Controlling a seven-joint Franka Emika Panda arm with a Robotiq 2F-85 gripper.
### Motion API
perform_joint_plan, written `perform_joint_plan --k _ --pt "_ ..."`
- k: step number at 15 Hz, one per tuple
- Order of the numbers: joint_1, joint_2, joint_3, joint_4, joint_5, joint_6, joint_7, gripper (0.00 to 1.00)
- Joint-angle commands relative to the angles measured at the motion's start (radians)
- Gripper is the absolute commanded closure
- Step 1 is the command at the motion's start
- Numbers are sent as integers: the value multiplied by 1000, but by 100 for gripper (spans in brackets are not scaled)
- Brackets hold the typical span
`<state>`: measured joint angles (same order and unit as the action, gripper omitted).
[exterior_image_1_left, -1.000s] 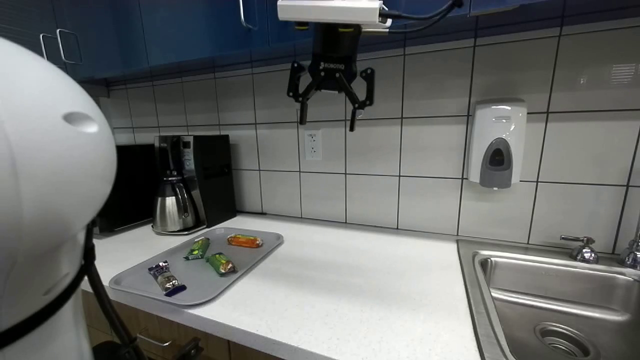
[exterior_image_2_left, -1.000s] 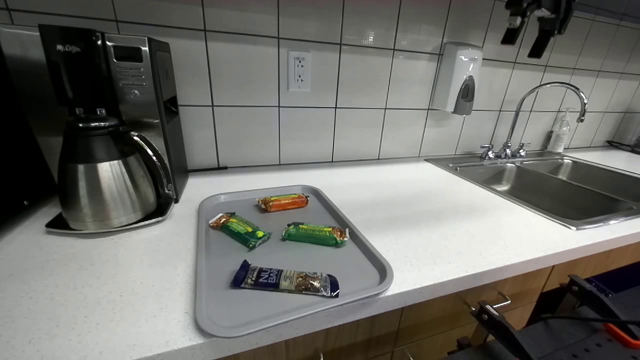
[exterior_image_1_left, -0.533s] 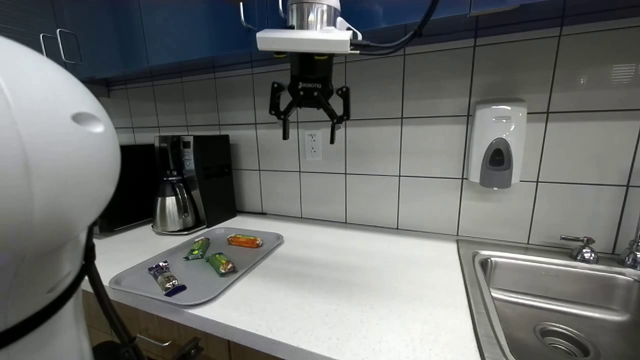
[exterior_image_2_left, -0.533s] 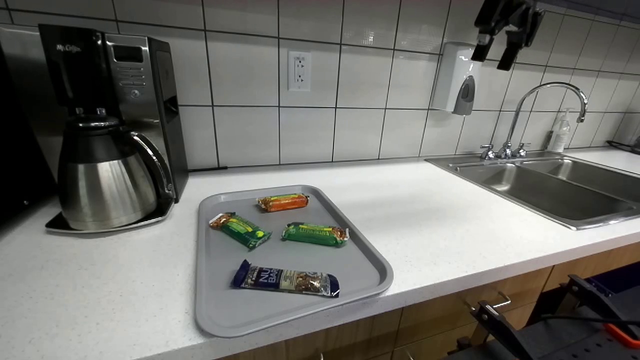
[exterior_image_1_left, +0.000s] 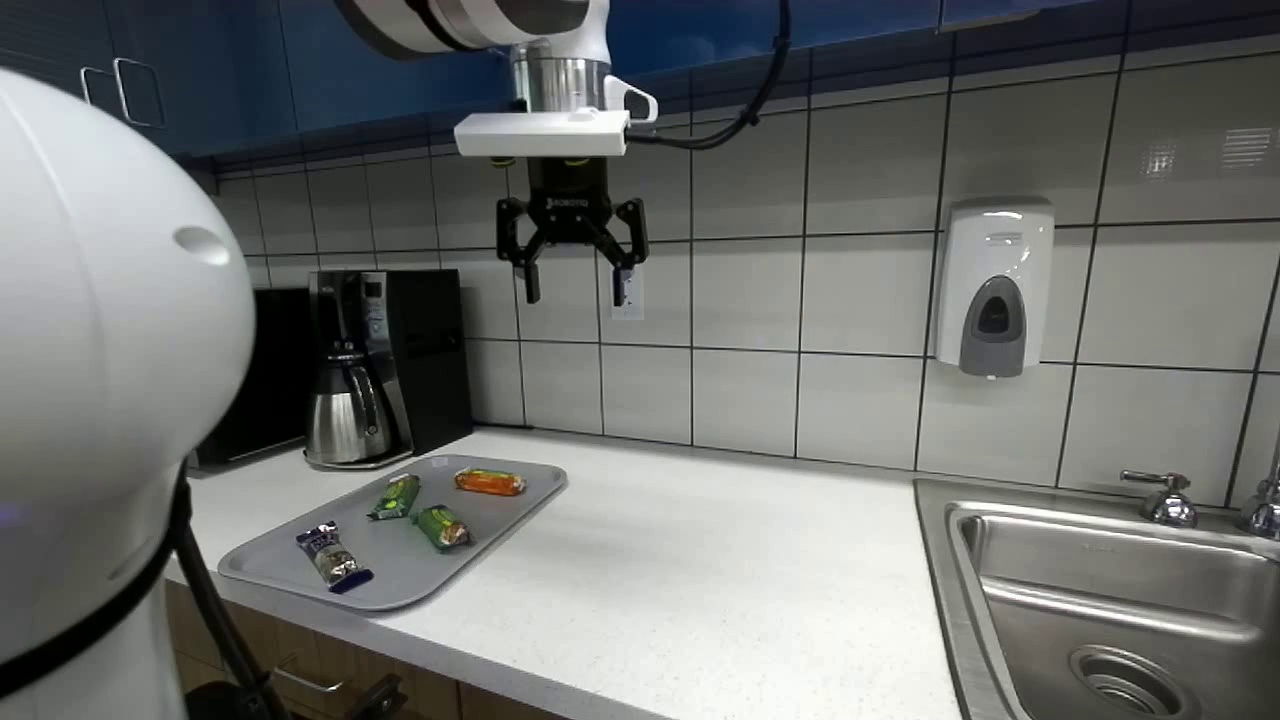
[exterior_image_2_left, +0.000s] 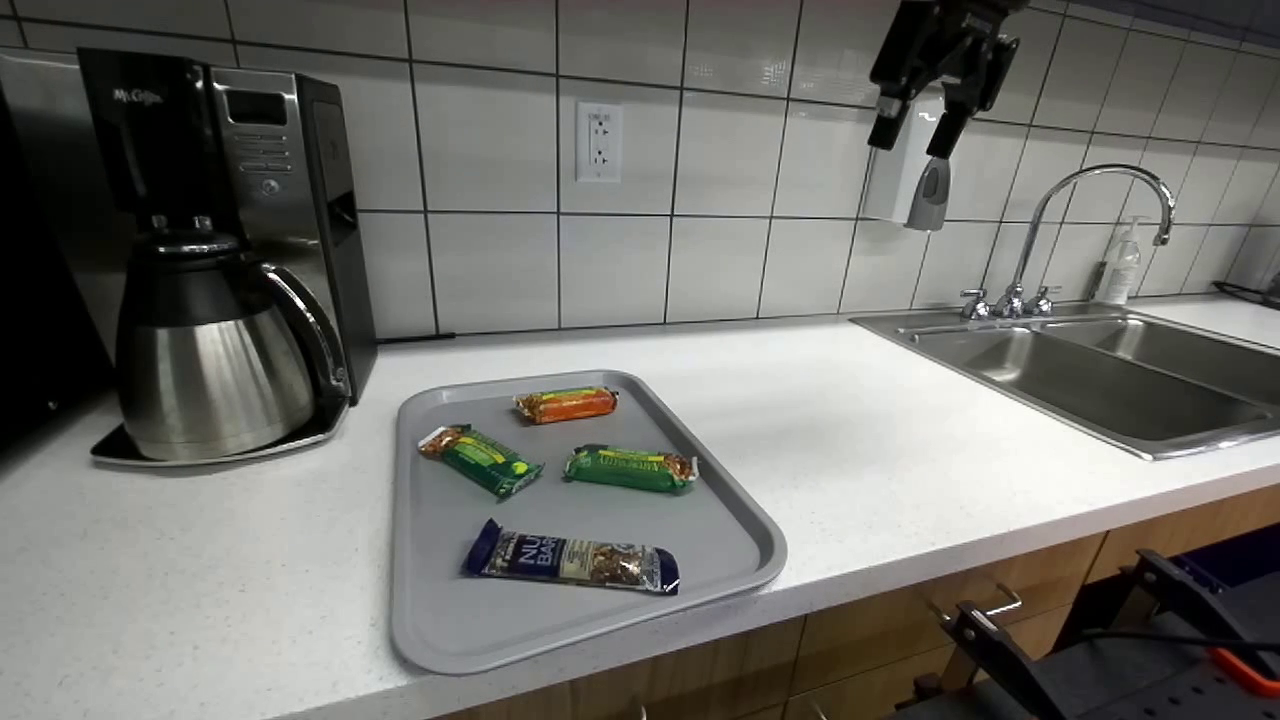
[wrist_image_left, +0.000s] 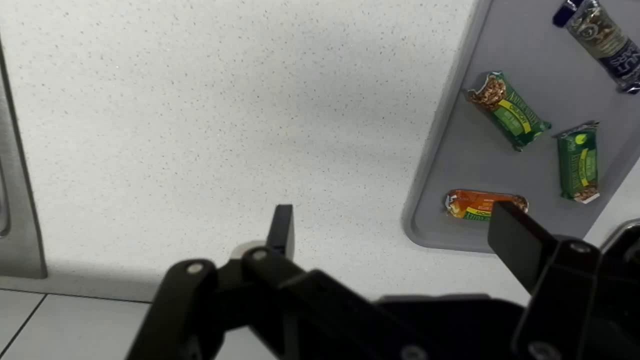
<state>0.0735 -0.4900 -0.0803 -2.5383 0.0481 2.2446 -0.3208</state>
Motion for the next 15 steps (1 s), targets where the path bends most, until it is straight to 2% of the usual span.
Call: perform_joint_plan --k 1,8,15 --pt "17 11 50 -27 14 75 84 0" --pt "65 111 88 -27 38 172 137 0" --pt "74 249 159 2 24 285 246 0"
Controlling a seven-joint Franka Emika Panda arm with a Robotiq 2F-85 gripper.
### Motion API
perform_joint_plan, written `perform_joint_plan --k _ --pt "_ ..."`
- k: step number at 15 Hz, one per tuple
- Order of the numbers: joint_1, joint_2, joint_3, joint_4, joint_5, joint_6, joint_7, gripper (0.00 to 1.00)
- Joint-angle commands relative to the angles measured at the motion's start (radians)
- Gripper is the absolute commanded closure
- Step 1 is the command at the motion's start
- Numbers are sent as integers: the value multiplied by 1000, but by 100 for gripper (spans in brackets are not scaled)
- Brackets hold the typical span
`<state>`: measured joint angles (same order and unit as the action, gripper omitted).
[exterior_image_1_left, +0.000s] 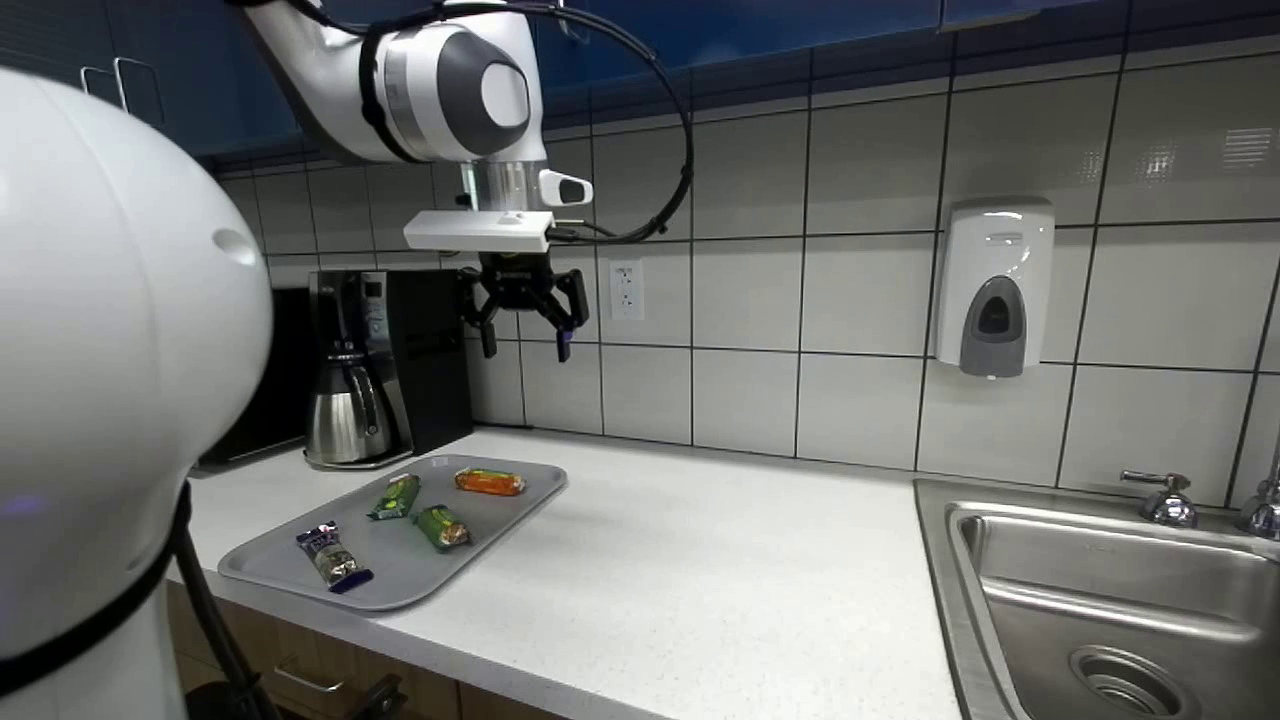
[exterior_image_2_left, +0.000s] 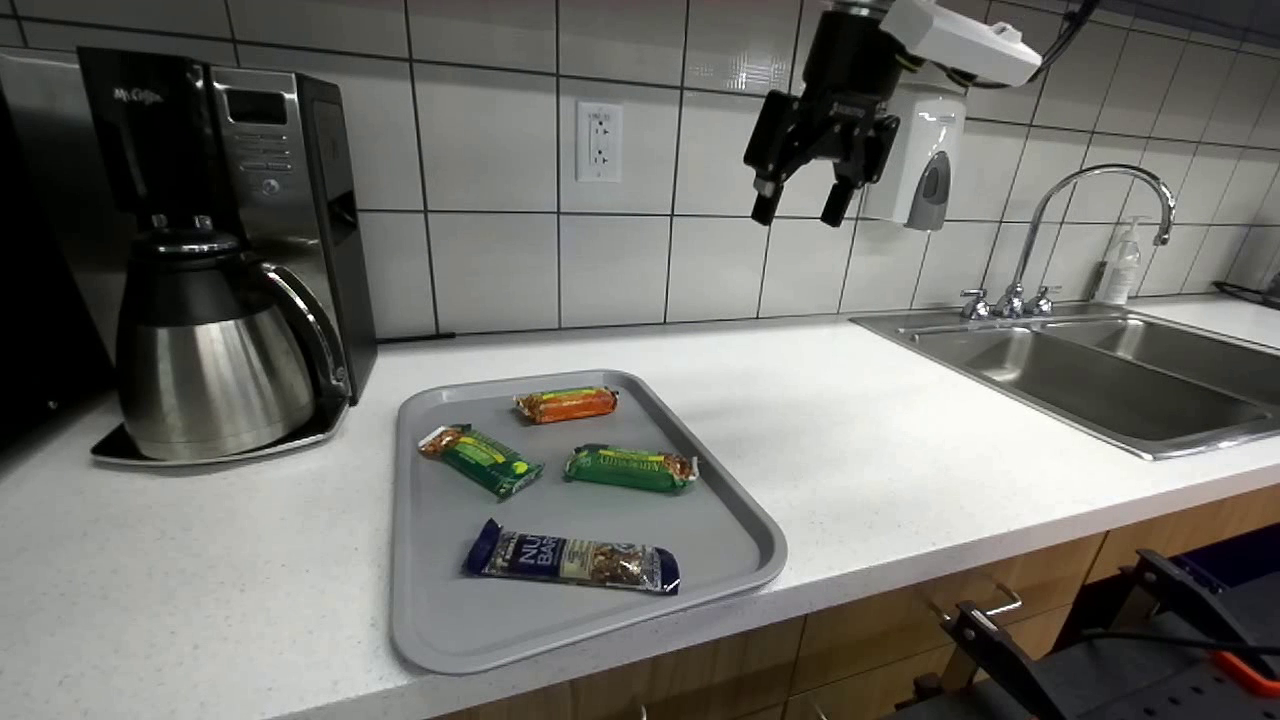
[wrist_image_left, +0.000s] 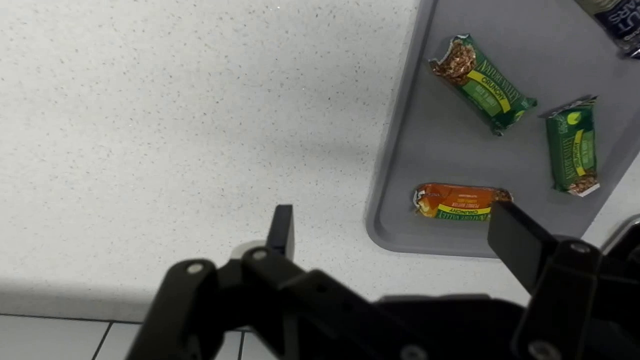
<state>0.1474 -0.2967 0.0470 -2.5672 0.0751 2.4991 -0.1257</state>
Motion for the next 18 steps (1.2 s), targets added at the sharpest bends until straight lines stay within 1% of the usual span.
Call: perform_joint_plan --k 1,6,12,13,18 --pt "6 69 35 36 3 29 43 0" --pt "18 109 38 57 7 15 18 0" --pt "23 127 35 74 10 6 -12 0" --pt "43 200 86 126 -20 26 77 0" --pt "80 319 148 227 -18 -5 128 0"
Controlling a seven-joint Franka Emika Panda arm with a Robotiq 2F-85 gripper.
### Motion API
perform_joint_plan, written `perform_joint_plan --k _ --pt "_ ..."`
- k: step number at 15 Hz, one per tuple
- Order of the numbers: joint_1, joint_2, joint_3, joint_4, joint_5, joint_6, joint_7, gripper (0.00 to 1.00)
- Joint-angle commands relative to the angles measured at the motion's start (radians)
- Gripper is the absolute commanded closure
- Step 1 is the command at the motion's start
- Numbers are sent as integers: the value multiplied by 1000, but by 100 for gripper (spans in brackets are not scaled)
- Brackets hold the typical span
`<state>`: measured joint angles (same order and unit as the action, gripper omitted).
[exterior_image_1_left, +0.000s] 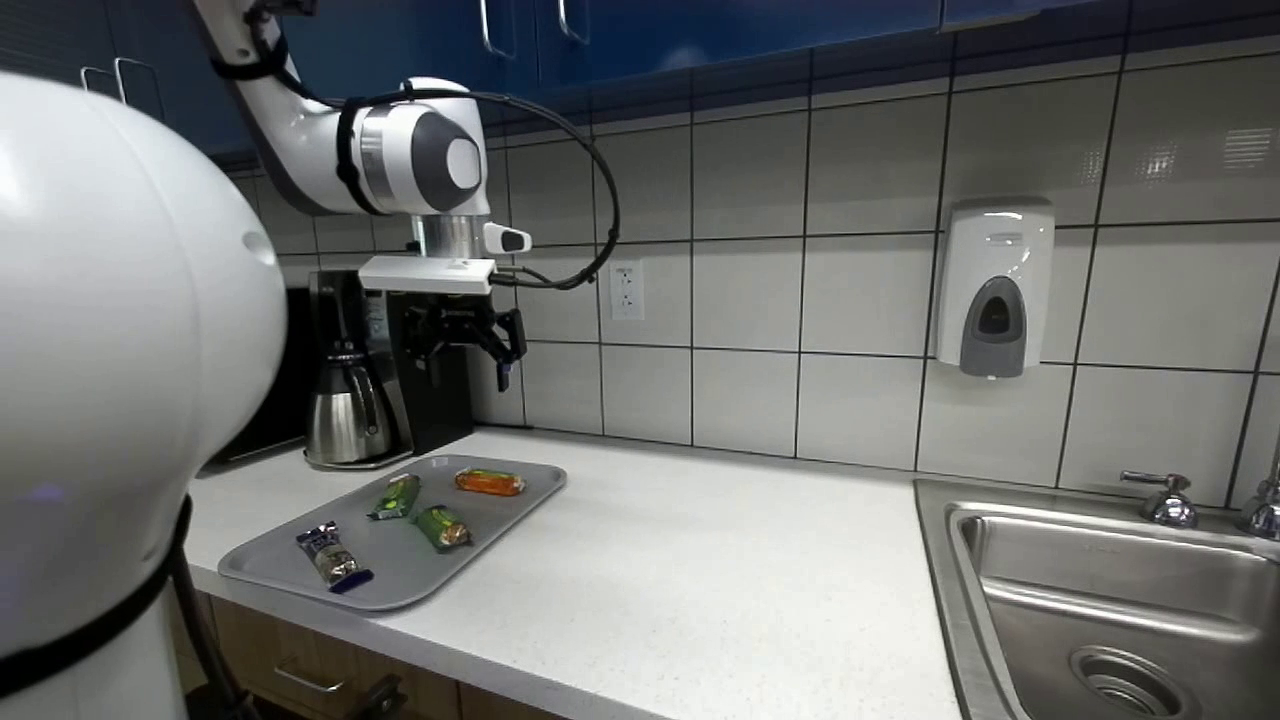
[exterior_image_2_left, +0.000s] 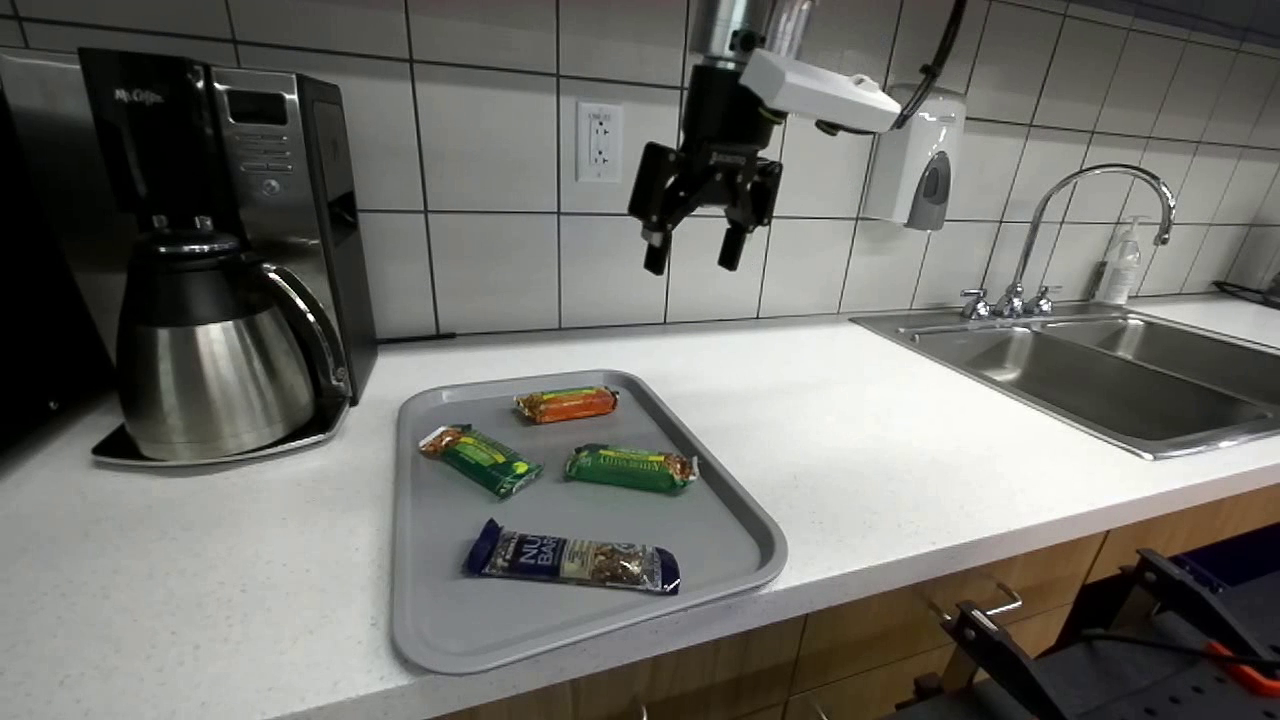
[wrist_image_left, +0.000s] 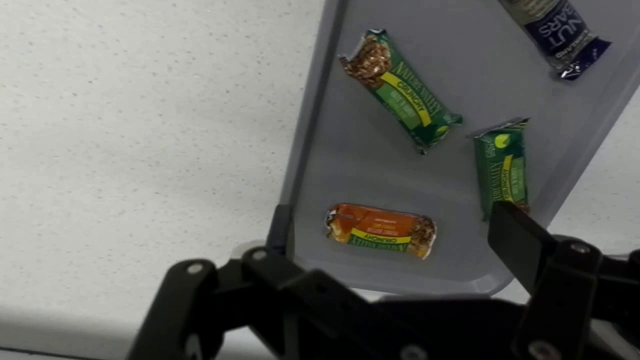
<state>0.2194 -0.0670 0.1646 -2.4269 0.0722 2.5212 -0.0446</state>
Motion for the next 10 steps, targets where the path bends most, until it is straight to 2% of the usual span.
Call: perform_joint_plan --k 1,5,7,10 --pt "11 113 36 100 -21 -26 56 0" --pt "15 185 37 142 -23 -28 62 0" --pt "11 166 39 107 -2 -3 32 0" --pt "9 189 38 123 -2 -4 35 0"
